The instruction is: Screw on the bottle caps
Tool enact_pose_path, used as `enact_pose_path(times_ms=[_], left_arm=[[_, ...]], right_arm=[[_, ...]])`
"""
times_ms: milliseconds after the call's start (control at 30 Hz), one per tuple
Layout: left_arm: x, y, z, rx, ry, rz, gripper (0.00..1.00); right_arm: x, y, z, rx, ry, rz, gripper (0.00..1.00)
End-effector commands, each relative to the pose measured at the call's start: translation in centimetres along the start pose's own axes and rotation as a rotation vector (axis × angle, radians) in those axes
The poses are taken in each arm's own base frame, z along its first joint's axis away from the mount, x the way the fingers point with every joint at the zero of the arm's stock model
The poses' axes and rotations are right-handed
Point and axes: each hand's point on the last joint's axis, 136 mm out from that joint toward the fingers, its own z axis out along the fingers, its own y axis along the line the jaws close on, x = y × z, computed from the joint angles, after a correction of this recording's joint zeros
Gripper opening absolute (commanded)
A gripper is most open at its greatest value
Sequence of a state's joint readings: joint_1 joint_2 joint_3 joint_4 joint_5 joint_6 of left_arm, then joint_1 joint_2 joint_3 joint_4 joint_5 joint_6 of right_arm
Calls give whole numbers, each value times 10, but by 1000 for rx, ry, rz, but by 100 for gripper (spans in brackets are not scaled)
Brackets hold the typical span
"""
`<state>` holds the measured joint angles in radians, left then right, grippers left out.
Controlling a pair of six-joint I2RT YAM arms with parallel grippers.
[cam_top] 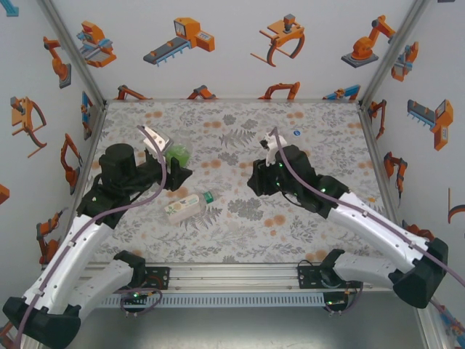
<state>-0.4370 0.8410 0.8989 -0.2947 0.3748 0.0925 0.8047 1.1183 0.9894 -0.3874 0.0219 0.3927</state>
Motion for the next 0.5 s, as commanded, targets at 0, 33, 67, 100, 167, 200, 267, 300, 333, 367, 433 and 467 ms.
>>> enact_pose_path(times_ms=[0,33,67,100,167,200,267,300,333,367,433,467], left_arm=[[19,-8,-2,59,34,42,0],[22,-10,-2,66,29,56,0],[24,-11,-2,72,27,63,0],[26,-12,-2,78,22,72,0],[32,-15,-2,90,15,86,0],[34,-15,-2,88,9,87,0],[39,-14,0,85,3,91,0],[42,-13,0,78,4,90,0],[45,-11,1,68,7,90,0],[47,-10,1,58,10,90,0],[53,-7,3,46,22,95,0],[54,-7,3,47,26,97,0]], right_arm=[[30,-11,10,91,114,72,44],[37,-9,15,91,135,81,44],[43,-6,19,90,150,90,44],[48,-3,23,90,165,95,44],[58,3,29,99,191,101,44],[61,6,32,103,204,107,43],[70,12,37,109,235,122,43],[74,15,39,120,250,132,42],[78,17,42,127,263,138,42],[82,19,44,133,277,141,42],[90,23,49,148,308,153,42],[94,26,52,153,329,158,42]])
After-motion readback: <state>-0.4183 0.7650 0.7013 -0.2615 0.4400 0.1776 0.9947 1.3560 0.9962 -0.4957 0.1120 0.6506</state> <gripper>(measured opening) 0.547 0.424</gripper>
